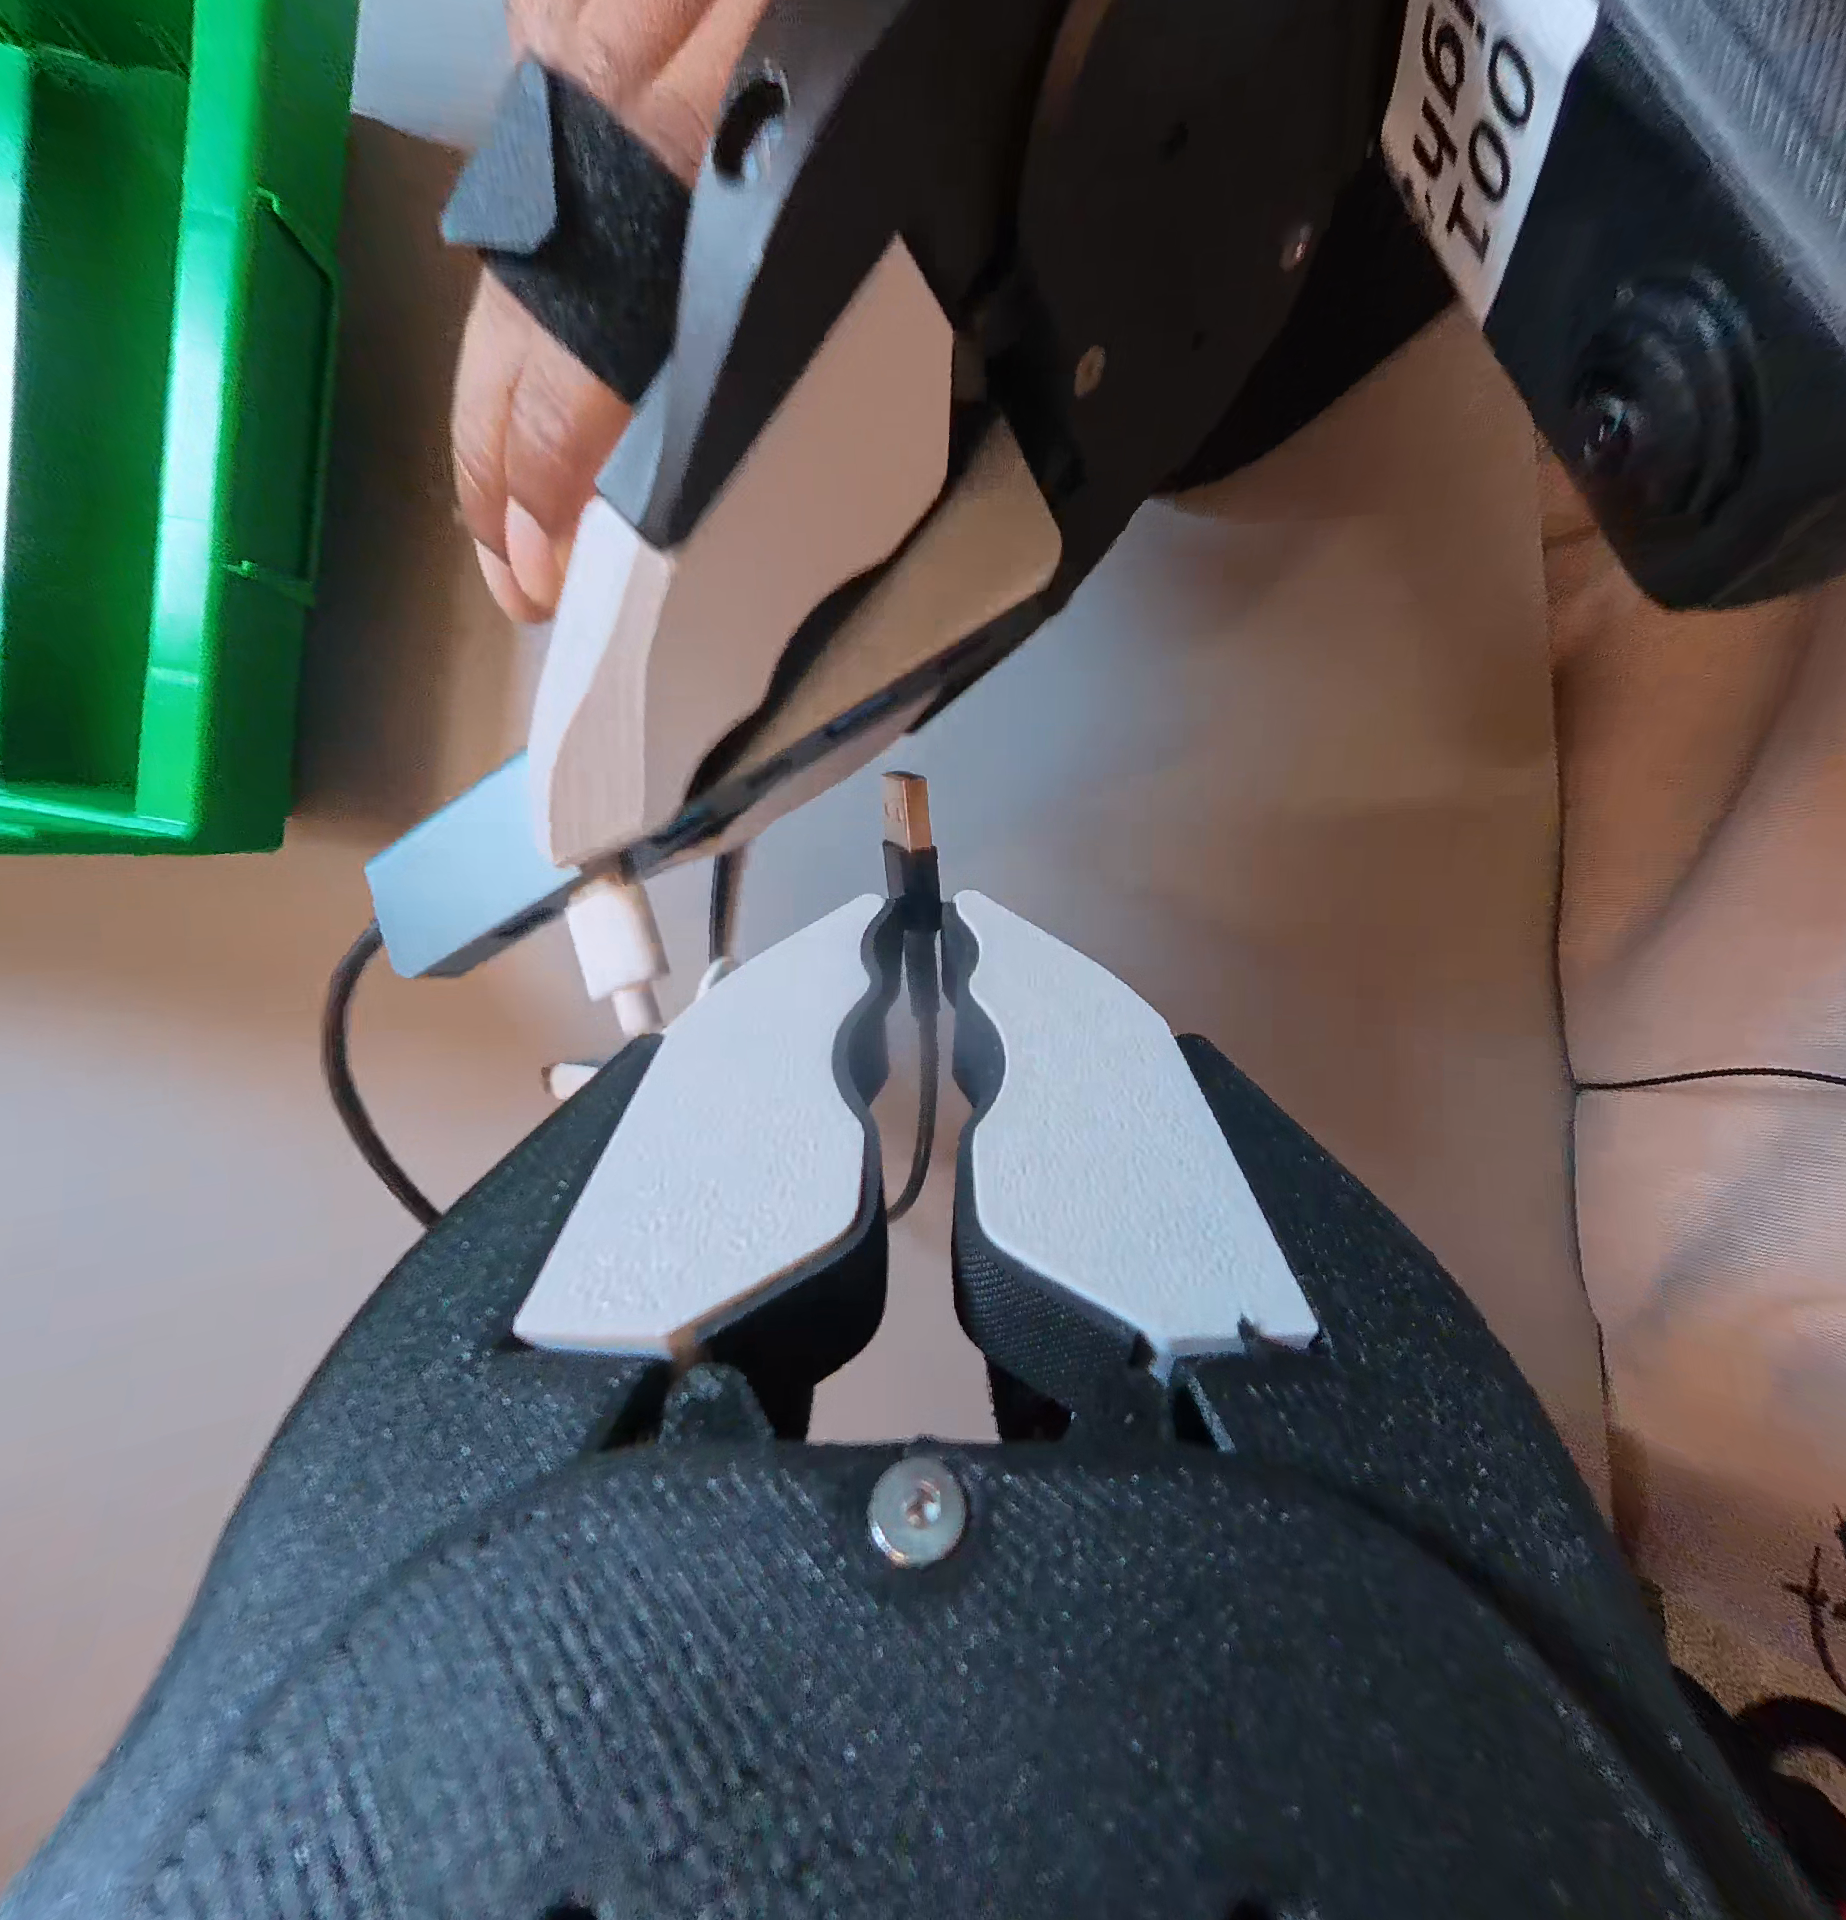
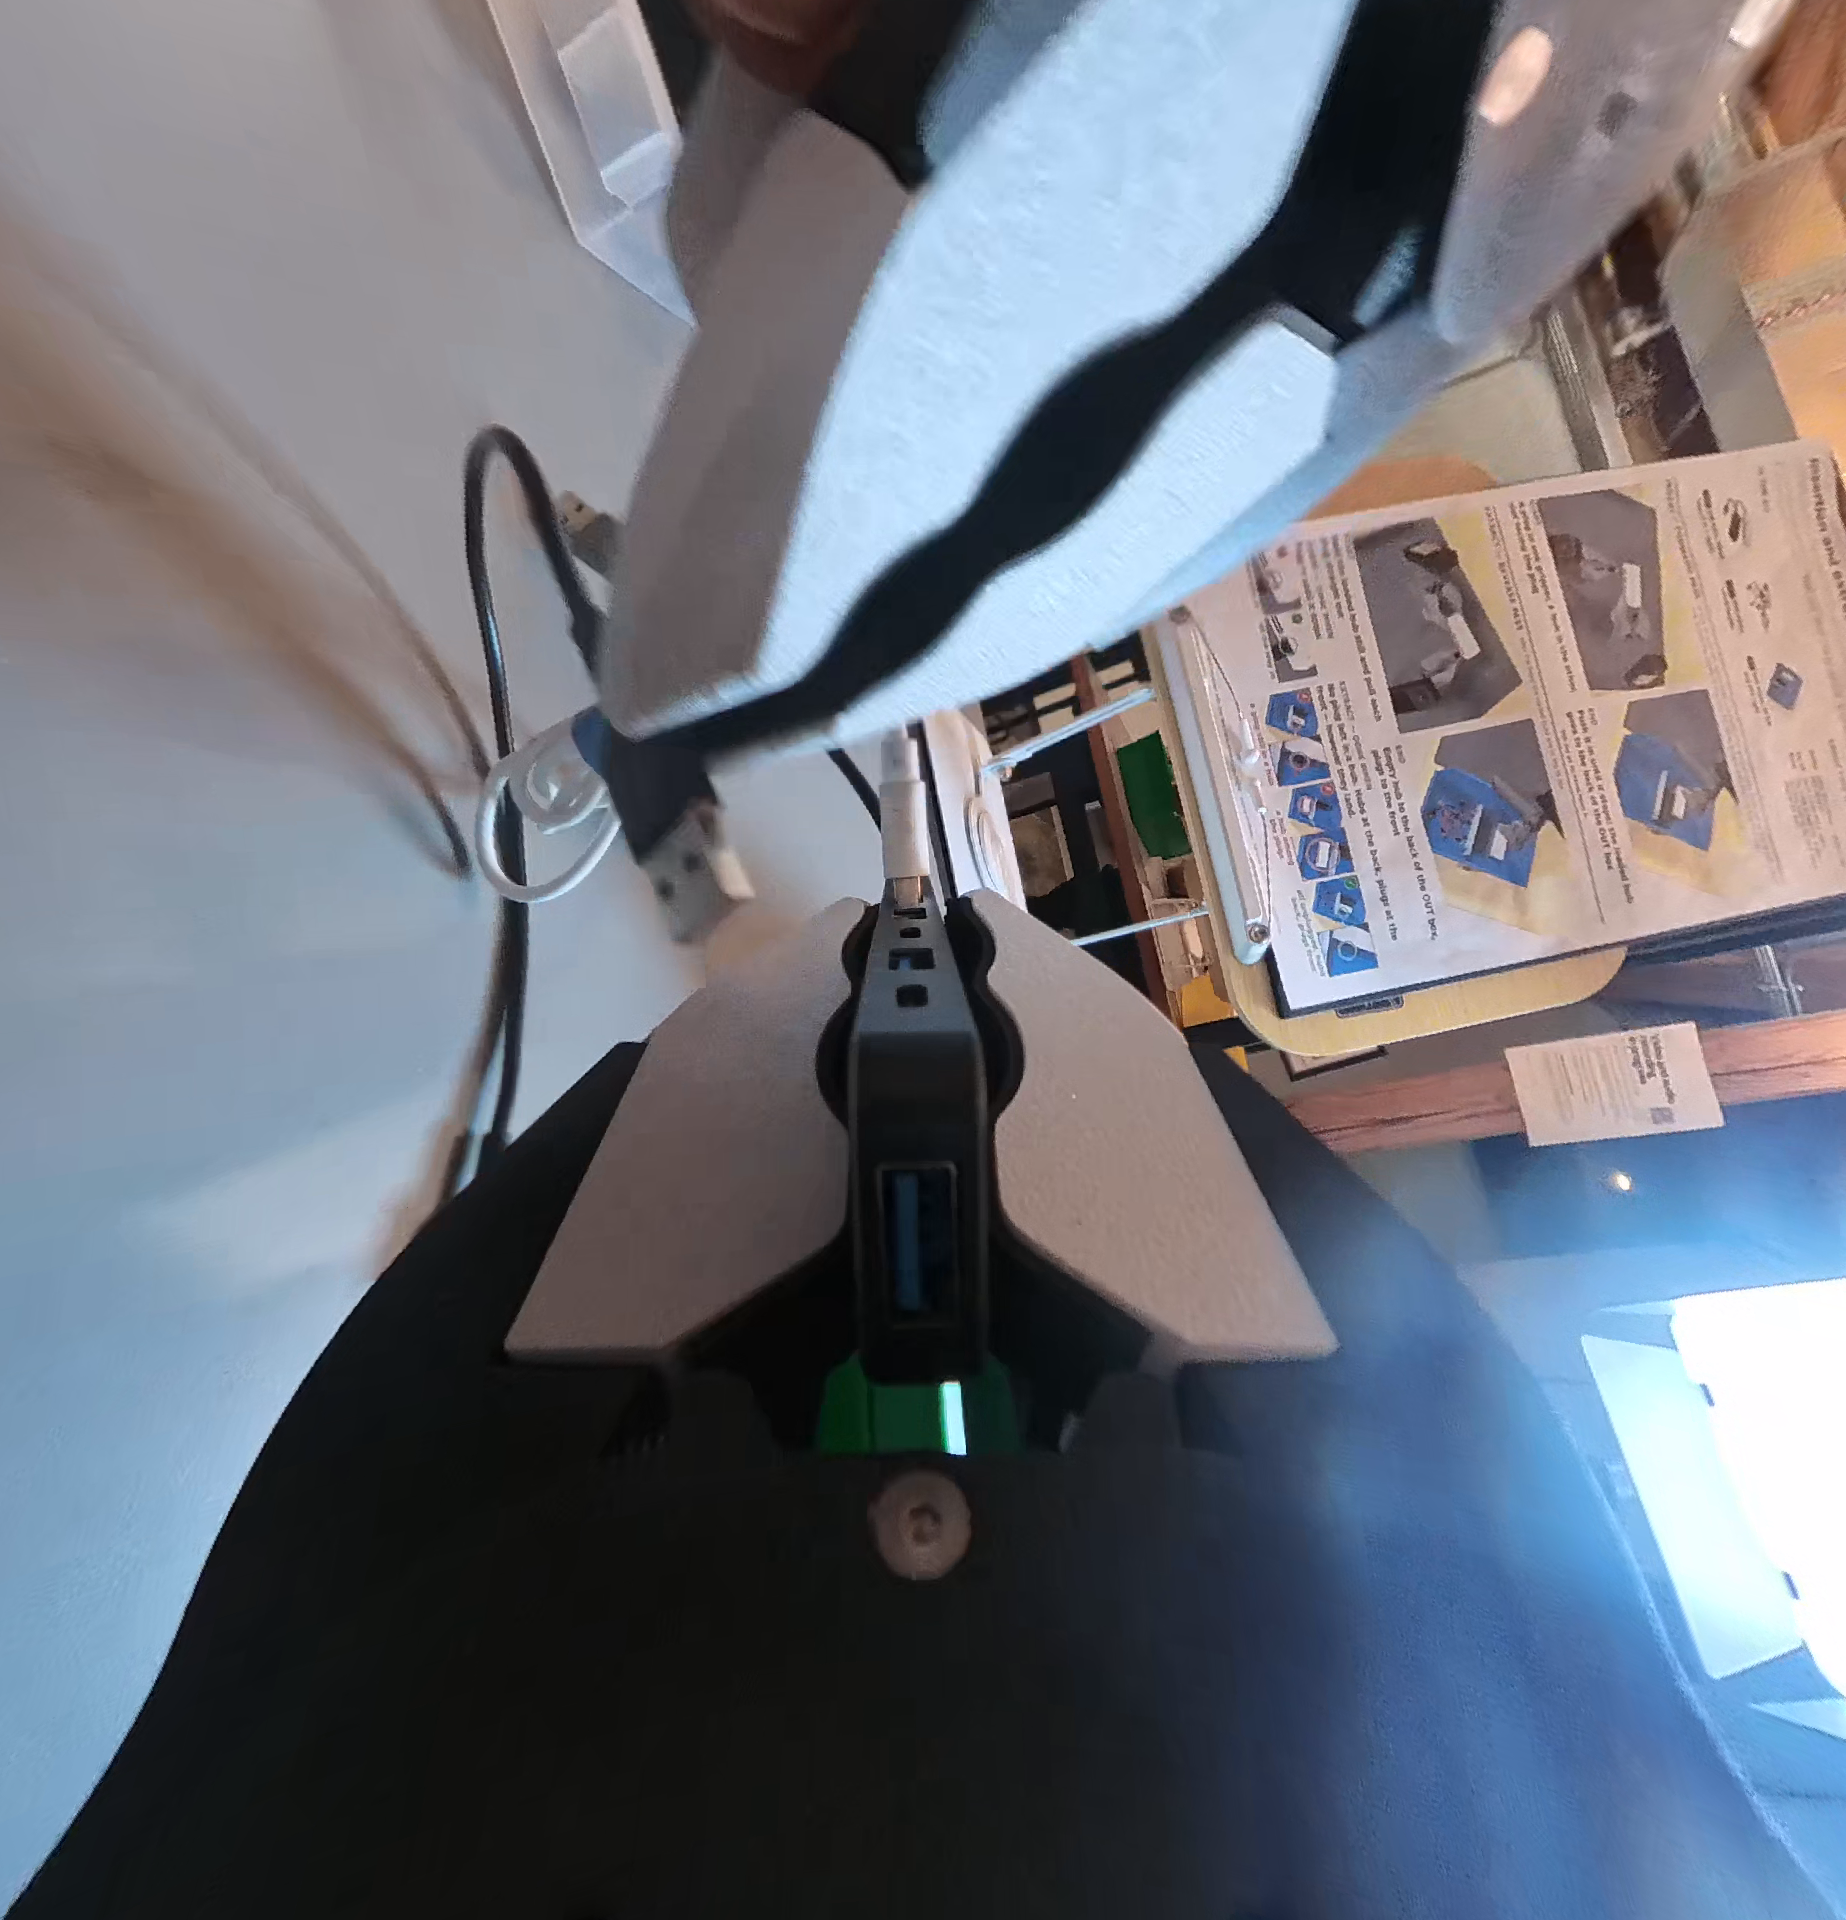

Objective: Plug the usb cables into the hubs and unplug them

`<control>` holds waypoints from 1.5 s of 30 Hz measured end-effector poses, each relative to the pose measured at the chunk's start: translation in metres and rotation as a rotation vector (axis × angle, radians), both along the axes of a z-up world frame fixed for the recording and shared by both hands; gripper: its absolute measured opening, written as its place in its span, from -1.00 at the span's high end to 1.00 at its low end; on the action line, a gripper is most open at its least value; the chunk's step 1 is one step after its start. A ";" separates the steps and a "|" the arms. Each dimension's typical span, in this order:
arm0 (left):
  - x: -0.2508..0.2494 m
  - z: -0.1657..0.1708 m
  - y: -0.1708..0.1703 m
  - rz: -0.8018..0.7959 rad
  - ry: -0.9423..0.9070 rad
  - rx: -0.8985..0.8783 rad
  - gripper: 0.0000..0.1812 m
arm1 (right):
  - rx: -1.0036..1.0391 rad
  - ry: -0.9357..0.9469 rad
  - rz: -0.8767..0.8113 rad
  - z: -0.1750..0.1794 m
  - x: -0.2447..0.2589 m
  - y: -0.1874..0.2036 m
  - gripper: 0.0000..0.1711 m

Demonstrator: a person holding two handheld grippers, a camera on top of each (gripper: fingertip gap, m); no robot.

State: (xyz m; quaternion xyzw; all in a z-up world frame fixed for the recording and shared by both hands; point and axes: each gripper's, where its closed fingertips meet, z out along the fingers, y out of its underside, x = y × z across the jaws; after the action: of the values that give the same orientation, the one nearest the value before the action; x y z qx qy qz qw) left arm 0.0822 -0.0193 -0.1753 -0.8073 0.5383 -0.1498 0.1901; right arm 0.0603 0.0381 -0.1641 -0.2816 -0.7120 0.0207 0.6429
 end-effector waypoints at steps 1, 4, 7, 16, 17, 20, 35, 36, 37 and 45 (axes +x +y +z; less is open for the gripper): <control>-0.001 -0.003 -0.002 0.000 -0.020 -0.002 0.92 | -0.002 0.003 -0.009 0.001 0.002 0.003 0.84; -0.003 -0.018 -0.010 0.013 -0.075 0.001 0.92 | -0.018 0.016 -0.033 0.005 0.008 0.012 0.84; -0.003 -0.045 -0.018 -0.003 -0.131 0.020 0.92 | -0.033 0.036 -0.055 0.011 0.015 0.021 0.84; -0.026 -0.080 -0.033 -0.098 -0.069 0.038 0.58 | -0.086 0.072 -0.071 0.018 0.022 0.029 0.84; -0.025 -0.082 -0.035 -0.113 -0.062 0.021 0.57 | -0.083 0.070 -0.071 0.018 0.022 0.029 0.84; -0.019 -0.089 -0.035 -0.159 -0.026 0.013 0.61 | -0.081 0.072 -0.074 0.019 0.024 0.029 0.84; -0.021 -0.030 -0.018 0.019 -0.102 0.136 0.93 | -0.065 0.077 -0.057 0.023 0.025 0.025 0.85; -0.022 -0.013 -0.016 0.039 -0.125 0.139 0.93 | -0.048 0.059 -0.057 0.019 0.021 0.024 0.85; -0.022 0.001 -0.015 0.055 -0.135 0.145 0.93 | -0.026 0.039 -0.060 0.015 0.018 0.023 0.84; -0.021 0.014 0.002 0.095 -0.017 0.017 0.94 | 0.121 -0.034 -0.069 -0.001 -0.004 0.005 0.84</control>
State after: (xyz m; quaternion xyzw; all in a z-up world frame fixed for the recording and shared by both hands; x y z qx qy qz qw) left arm 0.0608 -0.0175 -0.1614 -0.8289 0.4990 -0.1431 0.2085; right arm 0.0562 0.0429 -0.1652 -0.2670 -0.7127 -0.0492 0.6468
